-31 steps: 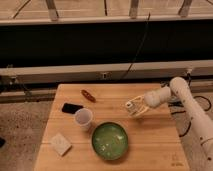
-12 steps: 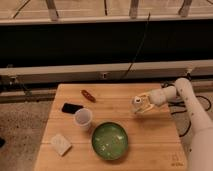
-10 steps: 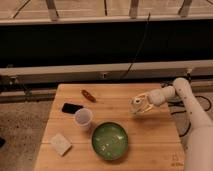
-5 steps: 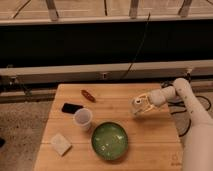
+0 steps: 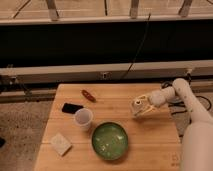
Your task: Stand the bottle upright
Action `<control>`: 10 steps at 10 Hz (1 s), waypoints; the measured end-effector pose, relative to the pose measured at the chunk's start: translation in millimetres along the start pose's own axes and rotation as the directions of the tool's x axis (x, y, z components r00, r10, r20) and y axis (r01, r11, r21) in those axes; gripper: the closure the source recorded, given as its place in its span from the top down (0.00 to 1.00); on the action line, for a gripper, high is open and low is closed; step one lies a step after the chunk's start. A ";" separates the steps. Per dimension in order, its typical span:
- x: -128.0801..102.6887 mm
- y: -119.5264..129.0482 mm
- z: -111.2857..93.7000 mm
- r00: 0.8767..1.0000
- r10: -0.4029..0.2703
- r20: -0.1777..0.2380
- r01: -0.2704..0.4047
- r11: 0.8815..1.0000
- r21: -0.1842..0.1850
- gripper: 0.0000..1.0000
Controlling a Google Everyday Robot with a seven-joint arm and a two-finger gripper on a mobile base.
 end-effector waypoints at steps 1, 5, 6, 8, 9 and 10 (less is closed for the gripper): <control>4.6 1.0 5.9 1.000 0.007 0.003 -0.007 1.000 -0.006 0.00; 17.8 7.8 18.0 0.999 0.043 0.012 -0.043 0.999 -0.027 0.01; 19.4 8.8 18.2 0.999 0.051 0.013 -0.051 0.998 -0.026 0.07; 21.6 10.5 16.3 0.998 0.067 0.014 -0.067 0.998 -0.016 0.27; 22.8 11.1 16.5 0.997 0.073 0.016 -0.073 0.997 -0.016 0.37; 23.4 11.3 16.8 0.997 0.077 0.017 -0.077 0.997 -0.015 0.47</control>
